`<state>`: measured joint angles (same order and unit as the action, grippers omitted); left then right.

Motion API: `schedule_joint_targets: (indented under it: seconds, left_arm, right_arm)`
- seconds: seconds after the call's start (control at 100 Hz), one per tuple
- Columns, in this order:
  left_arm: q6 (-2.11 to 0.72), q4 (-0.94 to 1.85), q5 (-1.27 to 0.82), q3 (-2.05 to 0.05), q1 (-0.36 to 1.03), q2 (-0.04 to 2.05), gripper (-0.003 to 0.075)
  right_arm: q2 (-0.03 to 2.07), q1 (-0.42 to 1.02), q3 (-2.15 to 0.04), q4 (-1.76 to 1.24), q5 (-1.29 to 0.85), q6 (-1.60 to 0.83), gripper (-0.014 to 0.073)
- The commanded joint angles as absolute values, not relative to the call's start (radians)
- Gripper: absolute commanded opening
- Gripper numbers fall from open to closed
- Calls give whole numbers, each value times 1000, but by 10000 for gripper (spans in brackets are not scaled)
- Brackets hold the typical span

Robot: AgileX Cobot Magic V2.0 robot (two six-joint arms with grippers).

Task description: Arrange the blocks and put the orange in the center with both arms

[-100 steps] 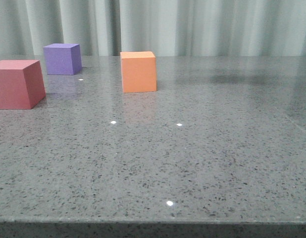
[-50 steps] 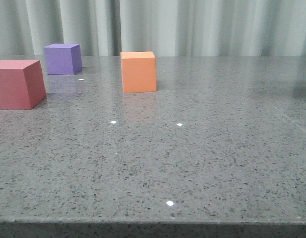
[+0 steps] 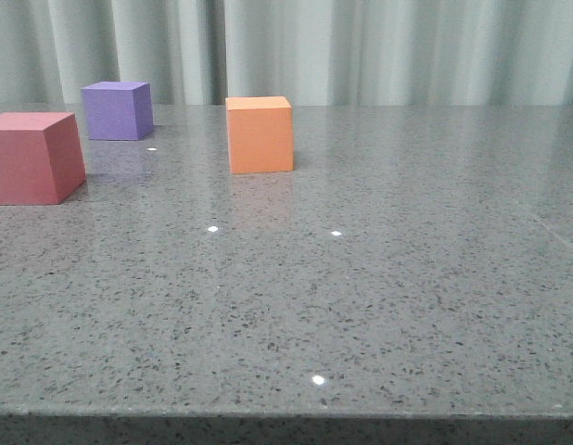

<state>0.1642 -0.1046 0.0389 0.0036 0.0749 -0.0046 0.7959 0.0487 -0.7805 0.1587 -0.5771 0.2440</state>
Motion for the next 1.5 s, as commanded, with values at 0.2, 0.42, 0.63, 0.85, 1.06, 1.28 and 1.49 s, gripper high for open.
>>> schedule_joint_targets:
  seconds: [0.2,0.42,0.63,0.85,1.06,1.28,1.49]
  left_arm:
    - [168,-103,119,44,73,-6,-20]
    - [168,-103,119,44,73,-6,-20]
    - [168,-103,119,44,73,-6,-20]
    - [168,-103,119,44,73,-6,-20]
    - [168,-95,119,42,73,-6,-20]
    - [168,-22,107,-63,73,1,-20]
    - [168,18,-188,-340,73,133,-20]
  right_arm:
    - [492,41,-500,188,-207,236,661]
    - [477,41,-397,226,-87,236,615]
    - [477,41,-397,226,-57,236,216]
    - [477,41,-397,226,-58,236,-67]
    - [477,41,-397,226,-60,236,-69]
    - [477,41,-397,226,-60,236,-69]
    - [477,41,-397,226,-60,236,-69]
